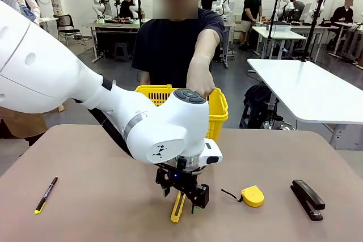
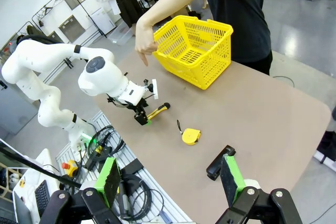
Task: Place the items the person wants into the basket.
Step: Pick up the item the person points to and place it in the Market Basket.
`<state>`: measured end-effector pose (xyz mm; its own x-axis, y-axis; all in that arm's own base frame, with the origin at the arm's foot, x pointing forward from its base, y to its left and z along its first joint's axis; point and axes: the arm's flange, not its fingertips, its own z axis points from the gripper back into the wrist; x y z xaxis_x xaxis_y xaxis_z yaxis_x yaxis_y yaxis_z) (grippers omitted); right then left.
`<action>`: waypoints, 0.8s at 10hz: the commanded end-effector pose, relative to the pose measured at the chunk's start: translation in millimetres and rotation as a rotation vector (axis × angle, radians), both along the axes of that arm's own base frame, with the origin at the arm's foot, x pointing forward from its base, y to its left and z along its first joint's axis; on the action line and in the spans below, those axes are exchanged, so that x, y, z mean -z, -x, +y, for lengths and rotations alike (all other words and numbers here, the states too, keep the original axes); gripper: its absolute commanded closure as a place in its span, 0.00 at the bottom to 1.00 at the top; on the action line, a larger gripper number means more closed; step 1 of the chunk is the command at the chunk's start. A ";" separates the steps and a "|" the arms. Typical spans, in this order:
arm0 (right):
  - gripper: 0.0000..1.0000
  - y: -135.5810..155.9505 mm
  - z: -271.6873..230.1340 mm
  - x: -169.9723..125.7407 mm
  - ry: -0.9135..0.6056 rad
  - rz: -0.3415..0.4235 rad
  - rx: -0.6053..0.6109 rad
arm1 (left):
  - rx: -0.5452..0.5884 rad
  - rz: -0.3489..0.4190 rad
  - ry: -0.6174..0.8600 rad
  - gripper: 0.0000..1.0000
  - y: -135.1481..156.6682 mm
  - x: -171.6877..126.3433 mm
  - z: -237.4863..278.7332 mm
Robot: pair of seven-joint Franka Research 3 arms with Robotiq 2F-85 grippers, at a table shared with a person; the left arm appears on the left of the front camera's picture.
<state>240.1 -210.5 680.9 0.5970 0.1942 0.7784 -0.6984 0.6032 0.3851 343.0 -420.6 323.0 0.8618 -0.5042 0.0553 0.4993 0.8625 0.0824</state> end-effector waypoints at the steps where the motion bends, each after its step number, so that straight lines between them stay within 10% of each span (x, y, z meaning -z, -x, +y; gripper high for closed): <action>1: 0.00 -1.5 -0.9 -1.7 -0.017 -0.018 -0.015 | -0.039 -0.004 -0.002 0.00 -8.2 10.5 -9.5; 4: 0.00 -1.5 -0.9 -1.7 -0.017 -0.018 -0.015 | -0.056 0.020 0.009 0.00 -14.3 16.8 -9.6; 8: 0.00 -1.5 -0.9 -1.7 -0.017 -0.018 -0.015 | -0.043 -0.013 0.010 1.00 -12.4 13.1 -8.9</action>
<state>240.1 -210.5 680.9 0.5970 0.1942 0.7784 -0.6984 0.6033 0.3851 356.5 -426.7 310.1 0.8730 -0.4861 0.0401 0.4831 0.8731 0.0654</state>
